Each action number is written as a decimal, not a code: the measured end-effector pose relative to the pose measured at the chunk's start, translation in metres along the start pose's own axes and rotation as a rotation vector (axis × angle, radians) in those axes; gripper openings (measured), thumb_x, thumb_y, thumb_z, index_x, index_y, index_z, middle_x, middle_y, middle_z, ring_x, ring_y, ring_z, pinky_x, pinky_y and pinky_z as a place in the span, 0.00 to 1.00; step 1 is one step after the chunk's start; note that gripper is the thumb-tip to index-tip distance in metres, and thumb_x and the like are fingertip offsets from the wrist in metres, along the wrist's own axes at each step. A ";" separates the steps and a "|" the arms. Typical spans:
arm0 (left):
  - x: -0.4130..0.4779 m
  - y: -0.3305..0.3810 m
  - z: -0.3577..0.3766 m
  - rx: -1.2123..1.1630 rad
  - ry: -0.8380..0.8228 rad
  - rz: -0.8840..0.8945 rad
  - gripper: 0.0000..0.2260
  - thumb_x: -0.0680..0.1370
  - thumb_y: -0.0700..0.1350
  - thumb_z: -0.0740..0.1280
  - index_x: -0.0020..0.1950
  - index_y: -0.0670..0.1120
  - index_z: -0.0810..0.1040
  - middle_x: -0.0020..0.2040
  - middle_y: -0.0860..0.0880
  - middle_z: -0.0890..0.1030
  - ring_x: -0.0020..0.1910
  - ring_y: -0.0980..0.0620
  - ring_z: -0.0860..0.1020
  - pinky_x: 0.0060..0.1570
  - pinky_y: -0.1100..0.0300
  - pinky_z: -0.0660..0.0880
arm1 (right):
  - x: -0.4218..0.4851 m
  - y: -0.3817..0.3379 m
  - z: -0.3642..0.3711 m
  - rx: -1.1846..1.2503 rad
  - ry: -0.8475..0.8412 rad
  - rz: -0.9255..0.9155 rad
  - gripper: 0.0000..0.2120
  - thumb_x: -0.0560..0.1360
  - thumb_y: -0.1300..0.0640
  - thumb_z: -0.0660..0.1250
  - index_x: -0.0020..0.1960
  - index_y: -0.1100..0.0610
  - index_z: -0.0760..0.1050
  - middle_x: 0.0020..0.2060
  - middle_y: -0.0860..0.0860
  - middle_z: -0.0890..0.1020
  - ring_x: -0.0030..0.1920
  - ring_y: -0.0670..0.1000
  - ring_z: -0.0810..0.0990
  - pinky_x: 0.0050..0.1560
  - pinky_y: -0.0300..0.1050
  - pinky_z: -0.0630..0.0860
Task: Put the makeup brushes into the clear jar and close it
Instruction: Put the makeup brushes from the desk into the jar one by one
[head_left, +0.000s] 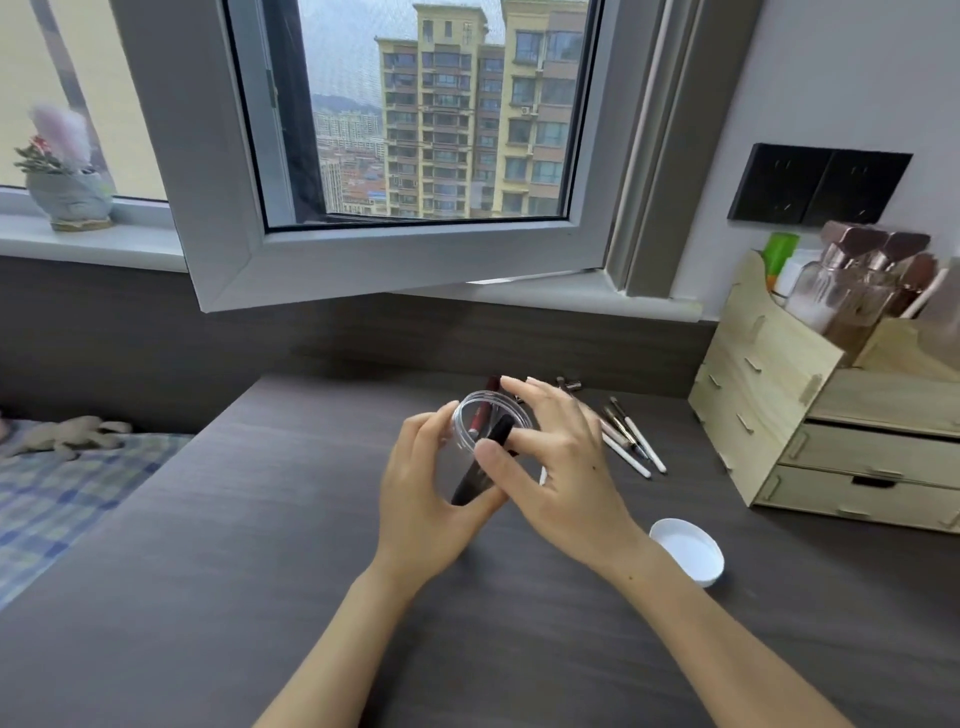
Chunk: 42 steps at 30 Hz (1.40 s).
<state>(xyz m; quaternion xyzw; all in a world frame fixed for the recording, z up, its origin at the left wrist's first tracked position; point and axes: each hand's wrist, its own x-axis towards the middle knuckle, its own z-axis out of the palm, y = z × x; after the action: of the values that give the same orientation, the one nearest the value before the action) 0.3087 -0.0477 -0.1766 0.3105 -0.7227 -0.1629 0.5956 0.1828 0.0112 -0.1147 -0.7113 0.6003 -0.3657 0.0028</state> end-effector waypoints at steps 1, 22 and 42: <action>0.000 0.000 0.000 0.004 -0.012 0.002 0.28 0.68 0.56 0.73 0.63 0.47 0.72 0.56 0.56 0.75 0.55 0.56 0.75 0.53 0.64 0.71 | 0.000 0.002 0.000 -0.017 -0.026 -0.022 0.27 0.73 0.35 0.57 0.42 0.56 0.84 0.70 0.47 0.70 0.73 0.48 0.61 0.72 0.52 0.52; 0.006 -0.014 -0.004 0.054 0.119 -0.098 0.29 0.63 0.51 0.76 0.61 0.48 0.71 0.53 0.60 0.72 0.52 0.62 0.73 0.54 0.72 0.67 | 0.101 0.184 0.037 -0.583 -0.190 0.534 0.15 0.78 0.50 0.60 0.54 0.58 0.80 0.53 0.58 0.83 0.60 0.59 0.74 0.54 0.46 0.73; 0.004 -0.009 -0.004 0.083 0.076 -0.065 0.31 0.64 0.56 0.74 0.63 0.46 0.72 0.53 0.57 0.72 0.54 0.62 0.72 0.54 0.69 0.69 | 0.043 0.030 -0.049 0.904 0.400 0.128 0.02 0.71 0.64 0.67 0.42 0.58 0.75 0.30 0.47 0.83 0.32 0.43 0.82 0.32 0.35 0.78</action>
<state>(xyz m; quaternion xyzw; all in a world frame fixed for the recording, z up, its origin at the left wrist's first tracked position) 0.3145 -0.0562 -0.1779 0.3641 -0.6954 -0.1400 0.6035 0.1323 -0.0120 -0.0695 -0.5167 0.4130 -0.7176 0.2182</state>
